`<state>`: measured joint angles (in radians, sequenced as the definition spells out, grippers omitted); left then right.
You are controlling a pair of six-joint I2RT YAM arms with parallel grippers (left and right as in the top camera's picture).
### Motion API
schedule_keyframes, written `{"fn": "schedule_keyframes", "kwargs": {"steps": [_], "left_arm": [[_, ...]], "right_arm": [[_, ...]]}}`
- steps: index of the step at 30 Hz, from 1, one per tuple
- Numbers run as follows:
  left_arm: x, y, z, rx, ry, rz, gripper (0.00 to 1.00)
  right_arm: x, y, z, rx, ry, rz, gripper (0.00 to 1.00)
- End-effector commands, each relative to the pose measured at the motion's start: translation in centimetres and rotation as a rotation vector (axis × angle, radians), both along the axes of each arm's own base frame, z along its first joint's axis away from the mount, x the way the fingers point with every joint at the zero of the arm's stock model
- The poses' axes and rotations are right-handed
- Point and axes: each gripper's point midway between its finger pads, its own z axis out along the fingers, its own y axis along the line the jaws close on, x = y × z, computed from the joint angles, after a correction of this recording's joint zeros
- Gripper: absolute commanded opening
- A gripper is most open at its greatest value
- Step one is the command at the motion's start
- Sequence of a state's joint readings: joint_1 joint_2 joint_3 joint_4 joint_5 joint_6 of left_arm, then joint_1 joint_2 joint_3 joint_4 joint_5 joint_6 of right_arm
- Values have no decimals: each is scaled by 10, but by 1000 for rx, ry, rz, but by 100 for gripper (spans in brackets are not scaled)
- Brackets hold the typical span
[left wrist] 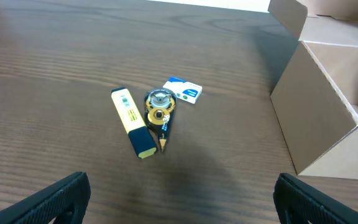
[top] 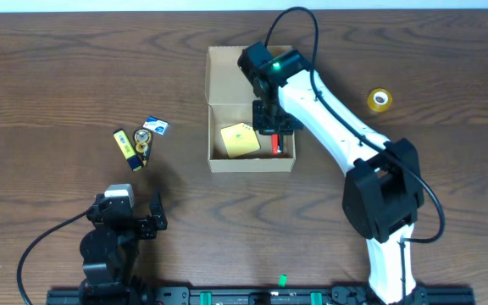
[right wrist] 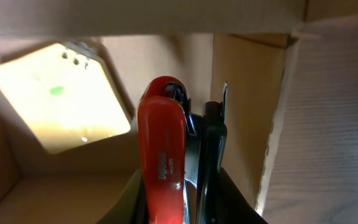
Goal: Pack container
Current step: 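Lower the stapler into the box beside the notepad and release, then move the right gripper to the yellow tape roll and grasp it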
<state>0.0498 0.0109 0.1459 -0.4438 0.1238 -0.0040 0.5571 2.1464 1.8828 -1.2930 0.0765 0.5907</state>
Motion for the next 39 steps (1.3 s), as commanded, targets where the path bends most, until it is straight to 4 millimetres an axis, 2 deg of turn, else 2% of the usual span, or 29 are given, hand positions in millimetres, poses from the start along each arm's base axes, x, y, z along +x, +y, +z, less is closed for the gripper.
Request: {"fn": "schedule_keyframes", "kwargs": {"steps": [1,10,13,18,28,35,39], "left_arm": [[0,0,-7,-7,12,4,95],[0,0,-7,-7,12,4,95],[0,0,-7,-7,12,4,95],[0,0,-7,-7,12,4,95],[0,0,-7,-7,12,4,95],[0,0,-7,-7,12,4,95],[0,0,-7,-7,12,4,95]], "right_arm": [[0,-7,-5,-23,5,4,1],[10,-7,-15,-11,-33,-5,3],[11,-9,-16,-15,-32,-8,16],[10,-13,-16,-20,-23,-14,29],[12,-18,-16,-21,-20,-28,44],[12,-19,-16,-20,-22,-30,47],[16,-14,-14,2,-35,-31,40]]}}
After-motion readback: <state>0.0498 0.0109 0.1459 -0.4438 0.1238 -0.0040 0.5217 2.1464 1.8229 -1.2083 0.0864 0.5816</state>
